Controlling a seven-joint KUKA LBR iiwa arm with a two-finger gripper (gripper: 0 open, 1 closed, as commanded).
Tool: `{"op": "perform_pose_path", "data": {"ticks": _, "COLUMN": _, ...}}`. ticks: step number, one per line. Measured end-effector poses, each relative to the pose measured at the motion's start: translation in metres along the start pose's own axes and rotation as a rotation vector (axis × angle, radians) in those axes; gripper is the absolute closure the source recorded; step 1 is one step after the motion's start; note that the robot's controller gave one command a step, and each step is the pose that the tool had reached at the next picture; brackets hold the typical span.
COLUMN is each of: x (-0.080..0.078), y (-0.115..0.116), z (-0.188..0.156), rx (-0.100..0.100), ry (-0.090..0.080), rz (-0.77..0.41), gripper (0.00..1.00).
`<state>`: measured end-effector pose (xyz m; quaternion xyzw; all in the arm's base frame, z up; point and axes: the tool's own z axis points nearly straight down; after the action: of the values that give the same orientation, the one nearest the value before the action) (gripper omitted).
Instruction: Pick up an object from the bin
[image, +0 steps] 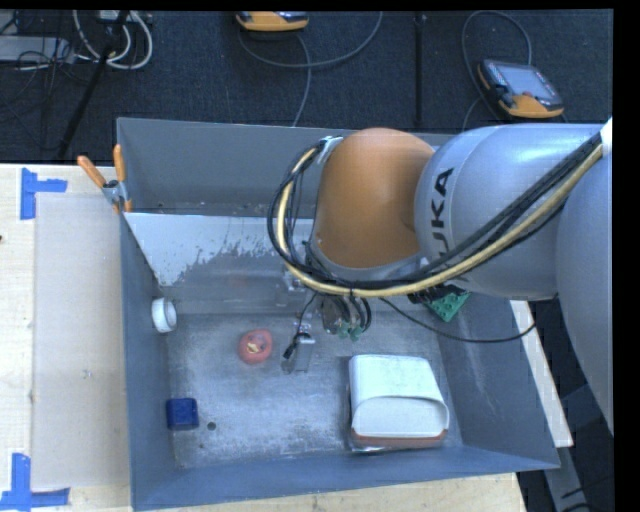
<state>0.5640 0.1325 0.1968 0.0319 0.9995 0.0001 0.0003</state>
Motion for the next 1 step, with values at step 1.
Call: {"op": "perform_pose_path", "data": {"ticks": 1, "x": 0.0000, "y": 0.0001, "z": 0.0000, "rx": 0.000, "ry": 0.000, "rz": -0.001, "gripper": 1.00}}
